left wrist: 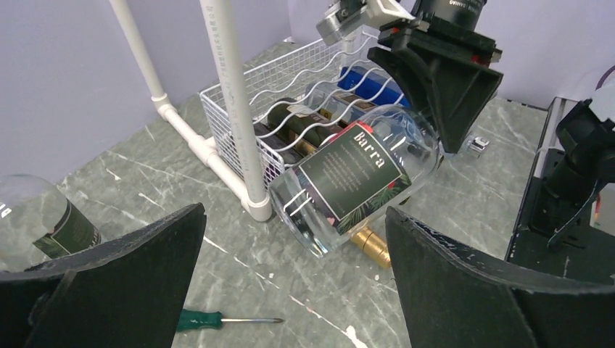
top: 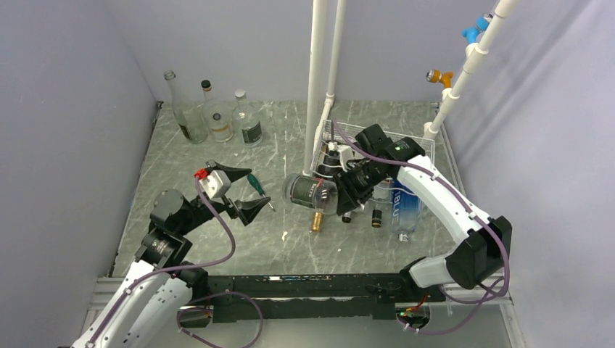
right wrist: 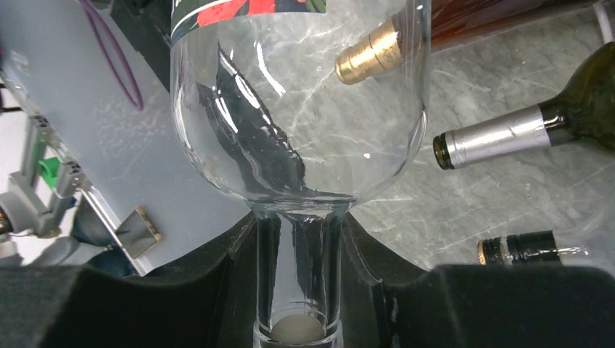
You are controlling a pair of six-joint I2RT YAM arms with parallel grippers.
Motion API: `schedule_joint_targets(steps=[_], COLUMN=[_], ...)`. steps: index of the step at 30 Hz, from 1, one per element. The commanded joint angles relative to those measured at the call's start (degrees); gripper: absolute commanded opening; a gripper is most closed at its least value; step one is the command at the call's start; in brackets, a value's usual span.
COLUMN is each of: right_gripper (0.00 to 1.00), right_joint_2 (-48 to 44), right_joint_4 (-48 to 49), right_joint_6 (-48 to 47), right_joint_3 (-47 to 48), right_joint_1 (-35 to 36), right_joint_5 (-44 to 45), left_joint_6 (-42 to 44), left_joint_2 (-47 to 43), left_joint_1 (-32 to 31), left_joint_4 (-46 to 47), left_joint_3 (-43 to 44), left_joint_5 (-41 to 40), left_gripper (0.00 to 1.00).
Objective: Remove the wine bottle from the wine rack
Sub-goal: Place the wine bottle at the center of the board.
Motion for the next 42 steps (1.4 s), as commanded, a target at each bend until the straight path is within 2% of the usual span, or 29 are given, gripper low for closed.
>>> schedule_joint_targets(steps=[1,4,10,16,23,32,36,42], right_gripper=[0.0,0.0,0.0,0.0,0.0,0.0,0.0,0.0], right_joint_2=[0.24,2.44,5.63,8.97,11.46,13.83,14.7,16.41], right_joint_4=[3.51,1.02,-1.53,-4.54,-6.2,-5.56,-5.64,-3.72], right_joint_6=[-3.78,-6.21,-10.8,-16.96,-24.33,-33.93,-39.38,-48.79], right_joint_3=[6.94,10.14,14.67,19.4,22.01,23.41,24.76,23.68], right_joint_1=[3.37,5.71,14.1,19.7,23.93,28.51,31.48,36.89], right_joint_5=[-0.19,1.54,11.69,18.21,24.74,33.46,36.51,47.51], left_joint_6=[-4.43,-6.28,-6.67,-7.92,-22.0,-36.21,-42.38,-47.93], left_joint_2=[-1.57,-2.47,-5.58,-6.62,-8.49,-9.57,-8.09,-2.94], left_joint_1=[-0.23,-0.23,-0.23,-0.23,-0.22,-0.23,-0.23,-0.23], left_joint_4=[-2.98,-6.72,-8.9,-10.42,-5.6,-7.38,-9.8,-17.46], left_joint_3=[0.77,1.09,-0.06,-1.16,-8.34,-11.03,-10.53,-6.67], left_joint_5=[-3.37,-6.57,-6.43,-5.61,-8.82,-18.96,-23.46,-29.0], left_gripper=[0.99,0.99,0.99,0.99,0.99,0.99,0.99,0.99])
